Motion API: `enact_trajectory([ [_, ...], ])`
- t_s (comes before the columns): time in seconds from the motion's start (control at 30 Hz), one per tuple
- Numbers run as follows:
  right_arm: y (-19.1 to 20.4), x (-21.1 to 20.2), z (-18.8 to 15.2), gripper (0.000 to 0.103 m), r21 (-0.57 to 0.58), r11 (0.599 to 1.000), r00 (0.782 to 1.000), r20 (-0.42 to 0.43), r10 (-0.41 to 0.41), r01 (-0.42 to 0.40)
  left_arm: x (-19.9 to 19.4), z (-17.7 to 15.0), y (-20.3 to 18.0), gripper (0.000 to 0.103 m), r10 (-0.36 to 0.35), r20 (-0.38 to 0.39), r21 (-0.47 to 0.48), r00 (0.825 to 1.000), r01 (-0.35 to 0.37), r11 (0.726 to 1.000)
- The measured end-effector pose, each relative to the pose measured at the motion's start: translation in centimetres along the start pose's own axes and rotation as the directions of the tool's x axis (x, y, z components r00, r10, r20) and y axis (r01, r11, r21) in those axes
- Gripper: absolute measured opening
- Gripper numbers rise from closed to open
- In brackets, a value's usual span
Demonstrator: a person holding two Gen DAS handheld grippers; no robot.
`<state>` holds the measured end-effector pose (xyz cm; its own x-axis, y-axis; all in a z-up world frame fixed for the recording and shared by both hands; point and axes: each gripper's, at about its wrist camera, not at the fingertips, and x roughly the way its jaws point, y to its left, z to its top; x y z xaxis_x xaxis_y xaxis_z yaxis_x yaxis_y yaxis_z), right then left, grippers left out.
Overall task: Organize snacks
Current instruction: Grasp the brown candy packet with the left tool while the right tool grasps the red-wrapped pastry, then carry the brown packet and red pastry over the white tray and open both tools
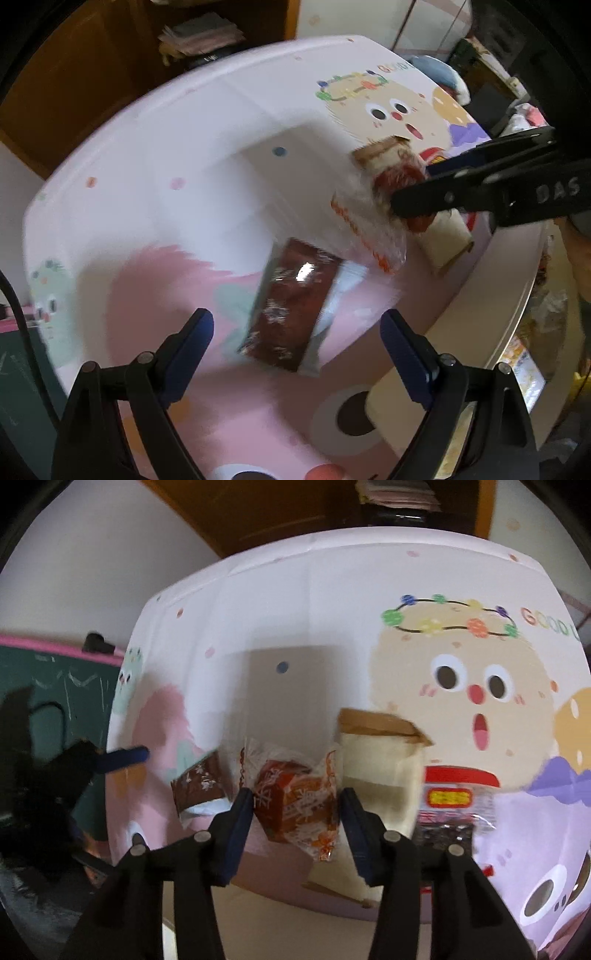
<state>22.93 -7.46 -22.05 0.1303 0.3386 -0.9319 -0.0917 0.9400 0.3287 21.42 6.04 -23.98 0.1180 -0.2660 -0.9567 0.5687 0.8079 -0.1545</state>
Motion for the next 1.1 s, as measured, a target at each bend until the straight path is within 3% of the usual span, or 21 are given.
enact_trajectory([
  [0.33,-0.9,-1.1,-0.2,0.048,0.077,0.995,0.997,0.053,0.059,-0.063,1.8,1.2,-0.7,0.093,-0.103,-0.070,-0.028,0.992,0.101,0.994],
  [0.53,-0.6,-1.6,-0.2,0.048,0.078,0.992,0.994,0.065,0.090,-0.095,1.9,1.0,1.7,0.084,-0.154,-0.083,-0.159,0.985,0.140,0.977],
  [0.8,-1.0,-2.7,-0.4,0.048,0.068,0.993,0.993,0.081,0.088,-0.093,2.2,0.8,1.8,0.084,-0.097,-0.104,-0.162,0.990,0.079,0.984],
  [0.83,-1.0,-2.8,-0.5,0.048,0.065,0.994,0.993,0.083,0.083,-0.089,2.2,0.9,1.7,0.079,-0.074,-0.108,-0.163,0.991,0.056,0.985],
  [0.9,-0.9,-3.1,-0.8,0.048,0.061,0.994,0.993,0.087,0.081,-0.086,2.1,1.1,1.4,0.053,0.012,-0.115,-0.156,0.993,-0.030,0.987],
  [0.93,-0.8,-3.3,-1.0,0.048,0.057,0.995,0.992,0.094,0.078,-0.084,2.1,1.2,1.5,0.036,0.032,-0.123,-0.167,0.992,-0.052,0.985],
  [1.0,-0.4,-4.0,-1.3,0.048,0.042,0.996,0.990,0.117,0.076,-0.082,1.6,0.9,2.8,0.033,-0.031,-0.114,-0.254,0.993,0.000,0.967],
  [1.1,0.2,-5.2,-2.0,0.048,0.027,0.996,0.986,0.149,0.076,-0.081,1.1,0.4,3.2,0.030,-0.012,-0.094,-0.305,0.996,-0.017,0.952],
])
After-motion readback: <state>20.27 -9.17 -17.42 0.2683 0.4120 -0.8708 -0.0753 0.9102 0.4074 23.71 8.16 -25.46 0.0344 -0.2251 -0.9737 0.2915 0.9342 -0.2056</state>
